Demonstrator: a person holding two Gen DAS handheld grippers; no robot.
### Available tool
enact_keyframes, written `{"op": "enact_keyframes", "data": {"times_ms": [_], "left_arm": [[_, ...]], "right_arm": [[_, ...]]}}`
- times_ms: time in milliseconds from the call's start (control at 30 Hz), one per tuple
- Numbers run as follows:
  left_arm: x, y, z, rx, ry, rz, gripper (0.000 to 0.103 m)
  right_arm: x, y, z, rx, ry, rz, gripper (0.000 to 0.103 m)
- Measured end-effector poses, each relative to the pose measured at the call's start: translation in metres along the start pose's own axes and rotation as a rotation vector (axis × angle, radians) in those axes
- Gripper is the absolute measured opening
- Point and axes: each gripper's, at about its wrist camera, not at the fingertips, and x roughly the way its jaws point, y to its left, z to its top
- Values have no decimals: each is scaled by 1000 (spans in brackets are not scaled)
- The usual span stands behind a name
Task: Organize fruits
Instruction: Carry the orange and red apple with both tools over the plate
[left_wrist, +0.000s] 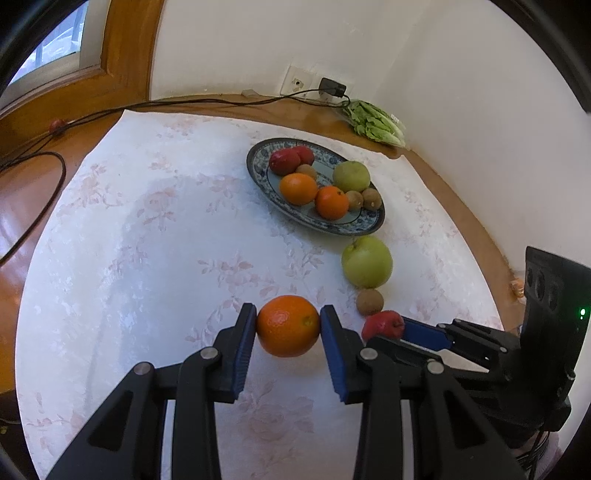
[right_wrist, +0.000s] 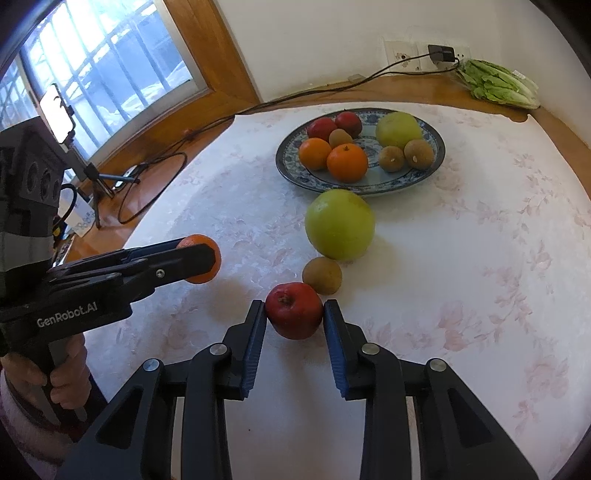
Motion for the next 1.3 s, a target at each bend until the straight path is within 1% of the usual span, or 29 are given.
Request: {"op": "enact_keyframes", "data": {"times_ms": [267,433,800,1067,1300], "left_arm": [[0,-6,9,0,3,11,37],[2,-9,18,-3,-8,17,37],[-5,-25,48,52,-52,10,37],[1,-26,60,47,-51,-9,37],[-1,-26,71,54,-73,-2,37]], "right_arm": [[-12,-5,4,5,-30,32,33],[-19,-7,10,4,-43,48,33],[-39,-19,32,1,-92,31,33],[-41,-29,44,21,-105,19,33],[-42,-31,57,17,-127,9,33]]}}
